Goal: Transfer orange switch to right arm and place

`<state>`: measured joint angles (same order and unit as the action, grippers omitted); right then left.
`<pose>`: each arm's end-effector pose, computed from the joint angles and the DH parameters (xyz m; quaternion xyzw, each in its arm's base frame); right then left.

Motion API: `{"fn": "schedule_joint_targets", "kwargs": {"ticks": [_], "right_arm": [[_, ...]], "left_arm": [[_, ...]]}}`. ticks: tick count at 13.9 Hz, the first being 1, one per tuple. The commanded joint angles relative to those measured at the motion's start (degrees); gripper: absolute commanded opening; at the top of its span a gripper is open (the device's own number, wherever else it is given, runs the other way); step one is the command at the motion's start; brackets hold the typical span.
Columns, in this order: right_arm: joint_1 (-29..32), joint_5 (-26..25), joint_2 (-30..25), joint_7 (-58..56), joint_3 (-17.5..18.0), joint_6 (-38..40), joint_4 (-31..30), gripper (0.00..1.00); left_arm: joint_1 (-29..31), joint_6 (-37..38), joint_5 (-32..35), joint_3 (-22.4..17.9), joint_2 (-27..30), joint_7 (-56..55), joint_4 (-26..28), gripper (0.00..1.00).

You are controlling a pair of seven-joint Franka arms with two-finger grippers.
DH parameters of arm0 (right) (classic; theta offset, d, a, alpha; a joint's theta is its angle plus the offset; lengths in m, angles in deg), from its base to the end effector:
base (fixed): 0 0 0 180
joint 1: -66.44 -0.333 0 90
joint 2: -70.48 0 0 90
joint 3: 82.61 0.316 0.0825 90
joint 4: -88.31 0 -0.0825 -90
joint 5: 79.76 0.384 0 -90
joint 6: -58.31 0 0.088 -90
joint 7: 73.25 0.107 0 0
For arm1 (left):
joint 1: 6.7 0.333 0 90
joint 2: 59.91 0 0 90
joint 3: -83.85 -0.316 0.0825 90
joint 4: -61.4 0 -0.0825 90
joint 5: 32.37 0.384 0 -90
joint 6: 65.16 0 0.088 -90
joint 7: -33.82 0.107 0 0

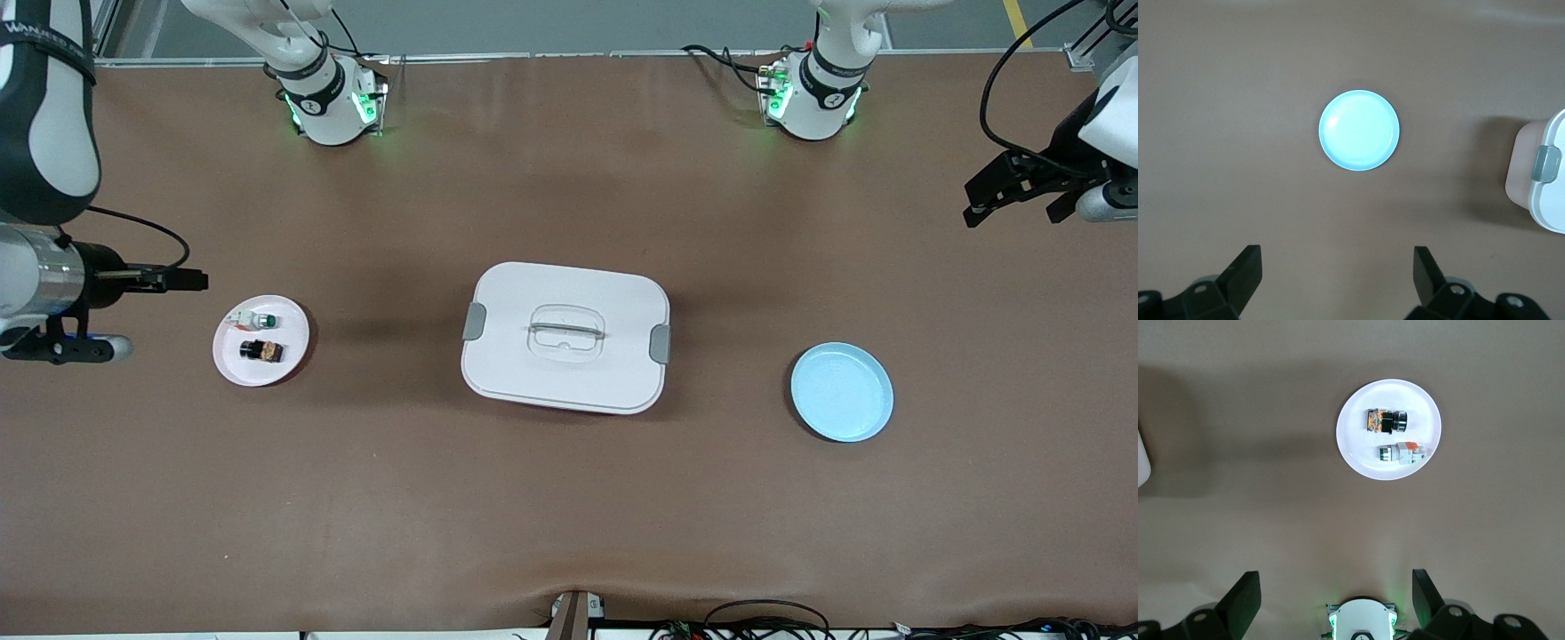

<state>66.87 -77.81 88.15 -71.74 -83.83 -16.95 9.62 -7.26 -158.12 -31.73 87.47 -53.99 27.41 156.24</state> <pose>0.6088 -0.0115 0.5171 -0.9827 0.0260 0.1830 0.0139 0.5258 -0.0391 0.6449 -0.9992 -0.0194 -0.0358 0.0056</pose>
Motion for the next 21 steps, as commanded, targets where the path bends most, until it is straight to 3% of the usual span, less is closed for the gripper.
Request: {"fn": "schedule_joint_targets", "kwargs": {"ticks": [1,21], "right_arm": [[0.89,0.69,0.17,1.39,0.52,1.25,1.35,1.00],[0.36,1.22,-3.34,1.74,0.96,3.54,2.32,1.00]], "left_arm": [[0.47,1.11,-0.73,0.17,0.32,0.78,-0.71,1.00],[0.47,1.11,-0.82,0.08,0.23,0.78,-0.80,1.00]]}}
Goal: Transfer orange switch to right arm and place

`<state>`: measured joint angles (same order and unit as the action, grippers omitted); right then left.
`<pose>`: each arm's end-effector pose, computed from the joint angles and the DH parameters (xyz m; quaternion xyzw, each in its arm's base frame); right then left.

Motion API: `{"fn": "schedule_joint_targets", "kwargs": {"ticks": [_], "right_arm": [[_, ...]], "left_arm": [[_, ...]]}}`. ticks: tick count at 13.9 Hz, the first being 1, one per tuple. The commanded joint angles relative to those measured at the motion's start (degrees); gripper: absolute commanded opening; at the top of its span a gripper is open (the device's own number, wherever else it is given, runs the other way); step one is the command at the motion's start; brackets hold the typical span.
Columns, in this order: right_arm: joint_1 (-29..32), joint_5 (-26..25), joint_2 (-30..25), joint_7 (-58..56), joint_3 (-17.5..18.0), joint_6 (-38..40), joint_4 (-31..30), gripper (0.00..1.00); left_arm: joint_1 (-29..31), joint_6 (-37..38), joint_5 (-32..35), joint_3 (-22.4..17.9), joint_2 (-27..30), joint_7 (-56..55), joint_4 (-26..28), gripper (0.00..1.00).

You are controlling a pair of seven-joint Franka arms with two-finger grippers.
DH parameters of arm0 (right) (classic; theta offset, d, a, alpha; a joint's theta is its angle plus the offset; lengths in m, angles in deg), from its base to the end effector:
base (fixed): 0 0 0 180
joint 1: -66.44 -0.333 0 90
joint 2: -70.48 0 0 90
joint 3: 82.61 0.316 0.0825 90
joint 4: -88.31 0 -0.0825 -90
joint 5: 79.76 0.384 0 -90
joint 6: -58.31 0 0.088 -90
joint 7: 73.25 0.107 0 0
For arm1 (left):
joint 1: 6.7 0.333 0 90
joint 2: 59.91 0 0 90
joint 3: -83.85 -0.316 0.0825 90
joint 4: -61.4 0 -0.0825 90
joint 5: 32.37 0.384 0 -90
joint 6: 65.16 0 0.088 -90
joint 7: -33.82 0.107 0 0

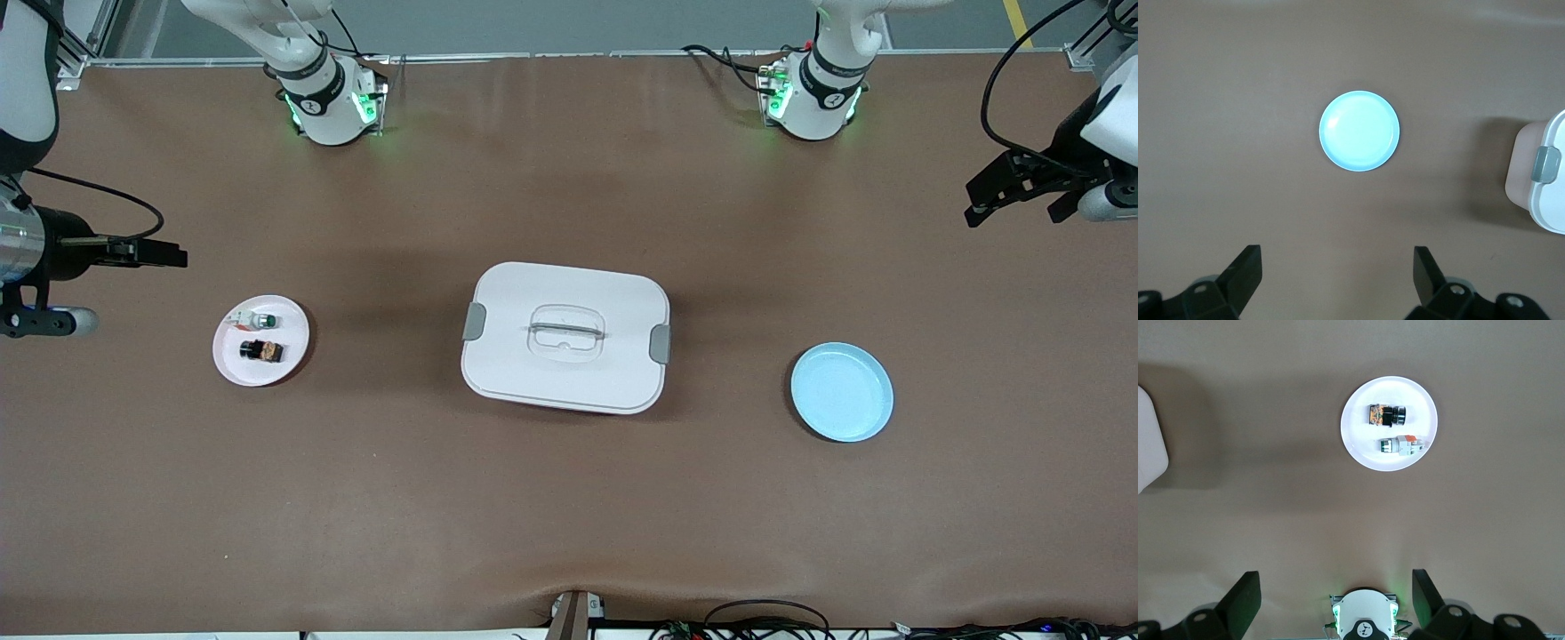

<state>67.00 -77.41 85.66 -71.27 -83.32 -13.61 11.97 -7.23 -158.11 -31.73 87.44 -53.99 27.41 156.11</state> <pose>0.5954 -0.0069 0.5584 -0.9849 0.0251 0.1703 0.0176 0.5258 -0.0386 0.6460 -0.9991 -0.0199 -0.0368 0.0055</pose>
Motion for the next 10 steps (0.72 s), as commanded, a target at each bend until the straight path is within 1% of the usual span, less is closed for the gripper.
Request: {"fn": "schedule_joint_targets", "kwargs": {"ticks": [1,5,7,10], "right_arm": [[0.23,0.90,-0.85,1.37,0.62,0.20,0.05,1.00],[0.23,1.60,-3.22,1.37,0.62,-0.50,-0.04,1.00],[0.32,2.22,-4.80,1.37,0.62,-3.31,-0.56,1.00],[0.32,2.84,-4.81,1.28,0.45,-4.20,-0.48,1.00]], "left_arm": [[0.43,1.10,-0.82,0.10,0.32,0.78,-0.67,1.00],[0.43,1.10,-0.73,0.10,0.23,0.78,-0.76,1.00],[0.43,1.10,-0.73,0.10,0.32,0.78,-0.76,1.00],[0.43,1.10,-0.82,0.10,0.23,0.78,-0.76,1.00]]}}
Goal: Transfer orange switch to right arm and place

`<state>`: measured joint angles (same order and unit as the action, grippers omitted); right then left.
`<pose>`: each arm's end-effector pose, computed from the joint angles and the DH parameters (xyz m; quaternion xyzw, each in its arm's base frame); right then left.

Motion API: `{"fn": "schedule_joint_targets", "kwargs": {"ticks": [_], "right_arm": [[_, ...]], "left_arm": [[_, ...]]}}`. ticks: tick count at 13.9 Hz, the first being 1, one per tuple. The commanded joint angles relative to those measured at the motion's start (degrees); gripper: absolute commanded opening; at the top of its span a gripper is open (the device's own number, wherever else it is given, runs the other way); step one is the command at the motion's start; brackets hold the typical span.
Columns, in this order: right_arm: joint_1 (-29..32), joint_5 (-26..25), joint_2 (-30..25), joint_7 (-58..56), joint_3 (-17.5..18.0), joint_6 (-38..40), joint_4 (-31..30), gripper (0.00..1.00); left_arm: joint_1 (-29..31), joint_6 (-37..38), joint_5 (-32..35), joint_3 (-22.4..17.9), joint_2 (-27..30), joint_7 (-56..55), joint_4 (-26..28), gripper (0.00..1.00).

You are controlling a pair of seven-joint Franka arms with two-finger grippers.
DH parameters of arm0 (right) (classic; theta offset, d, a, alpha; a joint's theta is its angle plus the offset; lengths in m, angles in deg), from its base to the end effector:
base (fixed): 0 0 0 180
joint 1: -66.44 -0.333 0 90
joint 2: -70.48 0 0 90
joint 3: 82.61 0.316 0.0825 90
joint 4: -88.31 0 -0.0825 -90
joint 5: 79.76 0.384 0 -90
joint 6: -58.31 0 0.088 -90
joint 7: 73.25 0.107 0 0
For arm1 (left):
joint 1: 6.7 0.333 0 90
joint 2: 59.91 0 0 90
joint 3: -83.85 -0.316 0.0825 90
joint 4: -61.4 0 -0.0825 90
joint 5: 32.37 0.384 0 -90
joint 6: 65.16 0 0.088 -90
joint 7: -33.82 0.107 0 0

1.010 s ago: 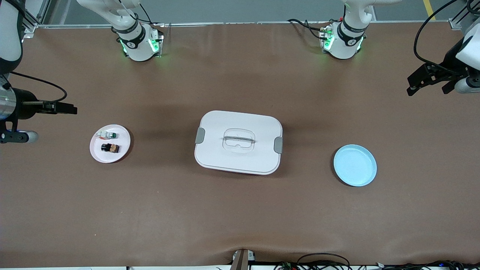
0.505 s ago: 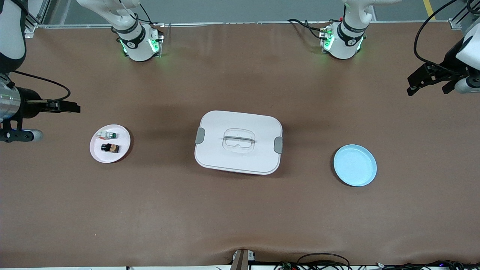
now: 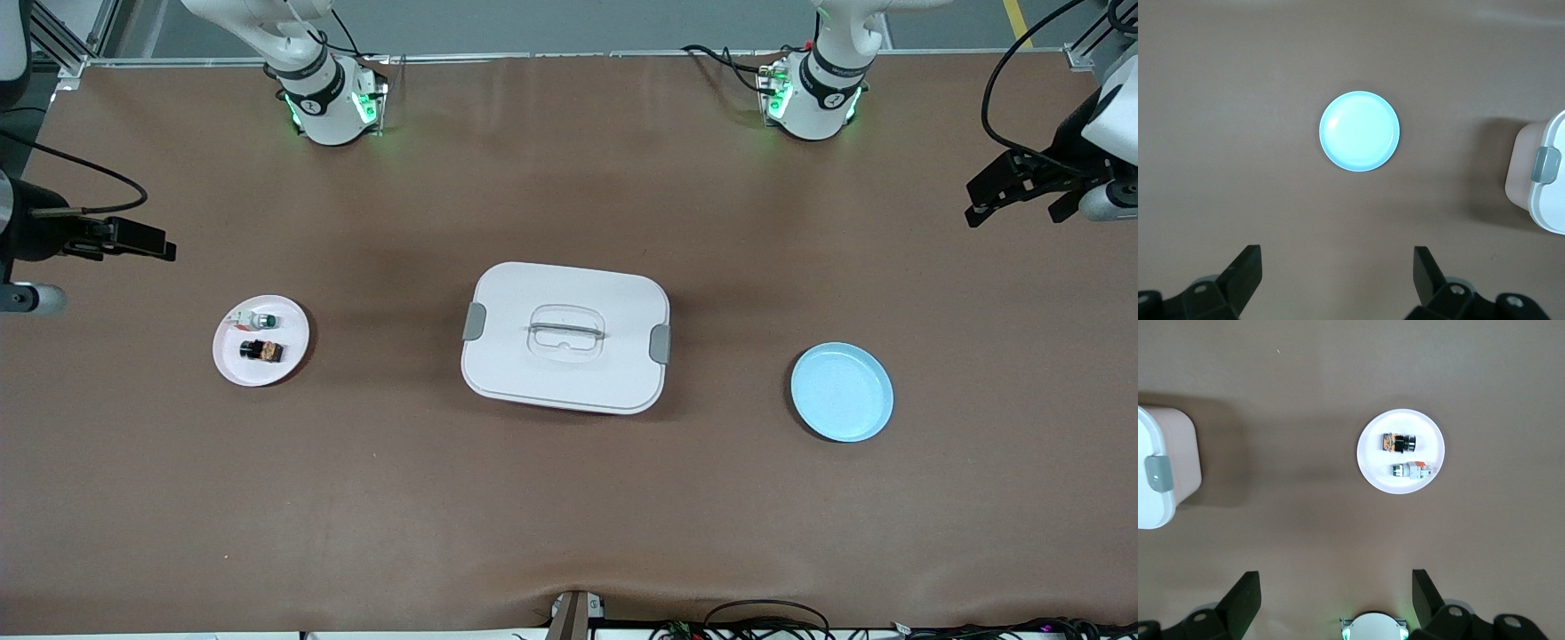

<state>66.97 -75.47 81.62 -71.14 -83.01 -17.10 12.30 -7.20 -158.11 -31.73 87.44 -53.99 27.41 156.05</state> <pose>0.5859 0.0003 0.6063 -0.9939 0.0207 0.1026 0.0353 0.5259 -0.0383 0.6465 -0.9991 -0.0202 -0.0374 0.0054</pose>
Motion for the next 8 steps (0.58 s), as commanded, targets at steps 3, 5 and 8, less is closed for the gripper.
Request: {"fn": "schedule_joint_targets", "kwargs": {"ticks": [3,5,8], "right_arm": [[0.27,0.19,-1.47,1.14,0.05,-0.71,-0.89,1.00],[0.53,0.19,-3.23,1.23,-0.04,-1.32,-2.56,1.00],[0.70,0.28,-6.83,1.23,-0.04,-3.78,-7.12,1.00]], "left_arm": [[0.41,1.10,-0.82,0.11,0.23,0.78,-0.70,1.00],[0.41,1.10,-0.82,0.11,0.32,0.78,-0.70,1.00],[0.41,1.10,-0.82,0.11,0.23,0.78,-0.70,1.00]]}}
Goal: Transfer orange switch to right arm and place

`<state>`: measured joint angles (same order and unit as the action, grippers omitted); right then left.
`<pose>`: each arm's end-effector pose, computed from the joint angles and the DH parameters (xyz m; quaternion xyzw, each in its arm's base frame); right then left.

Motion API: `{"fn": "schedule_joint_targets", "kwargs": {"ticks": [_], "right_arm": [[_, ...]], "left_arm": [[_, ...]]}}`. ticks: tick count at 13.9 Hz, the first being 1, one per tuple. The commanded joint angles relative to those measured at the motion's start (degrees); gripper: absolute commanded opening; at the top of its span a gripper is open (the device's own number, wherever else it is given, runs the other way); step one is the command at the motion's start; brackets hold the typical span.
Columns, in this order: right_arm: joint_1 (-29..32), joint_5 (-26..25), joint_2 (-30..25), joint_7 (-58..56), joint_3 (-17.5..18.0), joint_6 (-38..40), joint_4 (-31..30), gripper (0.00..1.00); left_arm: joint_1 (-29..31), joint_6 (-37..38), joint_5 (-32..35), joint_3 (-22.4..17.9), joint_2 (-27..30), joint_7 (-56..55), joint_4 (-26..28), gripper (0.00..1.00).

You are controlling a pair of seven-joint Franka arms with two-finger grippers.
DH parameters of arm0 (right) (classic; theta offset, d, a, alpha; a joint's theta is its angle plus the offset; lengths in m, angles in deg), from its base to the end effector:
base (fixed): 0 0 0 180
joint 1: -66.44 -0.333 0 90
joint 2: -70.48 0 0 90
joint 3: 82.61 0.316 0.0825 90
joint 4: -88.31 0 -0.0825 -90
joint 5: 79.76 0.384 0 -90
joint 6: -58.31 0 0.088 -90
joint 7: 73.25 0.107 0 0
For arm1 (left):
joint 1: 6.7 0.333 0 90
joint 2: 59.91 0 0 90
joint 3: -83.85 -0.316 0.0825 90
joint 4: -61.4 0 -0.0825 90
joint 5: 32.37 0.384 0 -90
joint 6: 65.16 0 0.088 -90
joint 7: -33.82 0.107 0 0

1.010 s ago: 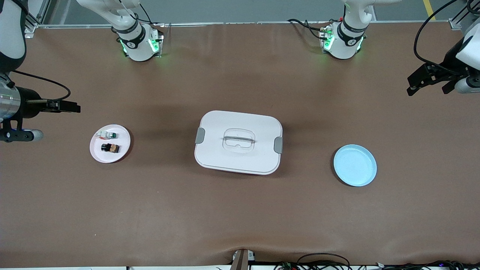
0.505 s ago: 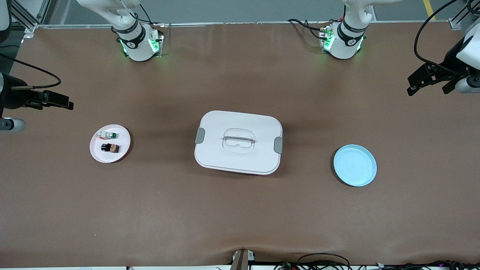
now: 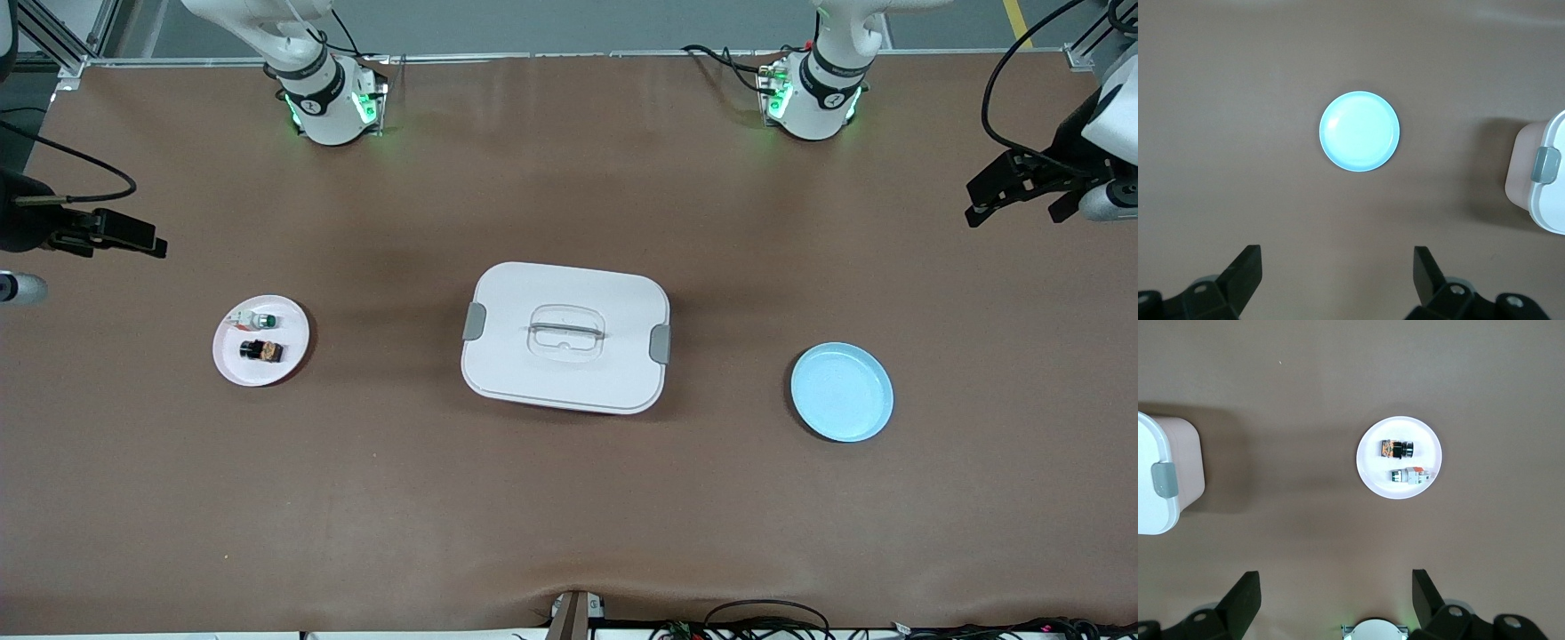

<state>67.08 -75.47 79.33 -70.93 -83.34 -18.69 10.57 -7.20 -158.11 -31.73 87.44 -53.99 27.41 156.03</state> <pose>0.5775 -0.0039 0.6179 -0.9955 0.0267 0.0838 0.0354 0.5259 -0.0383 0.6466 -0.9991 -0.0202 -0.0375 0.0054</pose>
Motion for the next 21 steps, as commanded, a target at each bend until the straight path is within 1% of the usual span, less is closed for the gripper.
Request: {"fn": "schedule_joint_targets", "kwargs": {"ticks": [1,4,8,9,12,13,17,21], "right_arm": [[0.59,0.36,-5.07,1.02,0.20,-2.36,-5.83,1.00],[0.50,0.45,-6.21,1.02,0.20,-2.10,-6.36,1.00],[0.59,0.72,-8.67,1.02,0.20,-2.98,-9.52,1.00],[0.59,0.72,-9.55,1.02,0.20,-3.76,-10.66,1.00],[0.50,0.72,-13.76,1.02,0.20,-7.63,-16.89,1.00],[0.50,0.72,-14.38,1.02,0.20,-8.16,-17.96,1.00],[0.41,0.37,-14.56,0.94,0.38,-7.99,-18.06,1.00],[0.41,0.36,-16.05,0.94,0.46,-7.82,-17.97,1.00]], "left_arm": [[0.41,1.10,-0.82,0.11,0.32,0.78,-0.68,1.00],[0.41,1.10,-0.82,0.11,0.32,0.78,-0.68,1.00],[0.41,1.10,-0.82,0.11,0.32,0.78,-0.68,1.00],[0.41,1.10,-0.82,0.11,0.32,0.78,-0.68,1.00],[0.41,1.10,-0.82,0.11,0.23,0.78,-0.59,1.00],[0.41,1.10,-0.82,0.11,0.23,0.78,-0.68,1.00],[0.41,1.10,-0.82,0.11,0.23,0.78,-0.68,1.00],[0.41,1.10,-0.82,0.11,0.23,0.78,-0.68,1.00]]}}
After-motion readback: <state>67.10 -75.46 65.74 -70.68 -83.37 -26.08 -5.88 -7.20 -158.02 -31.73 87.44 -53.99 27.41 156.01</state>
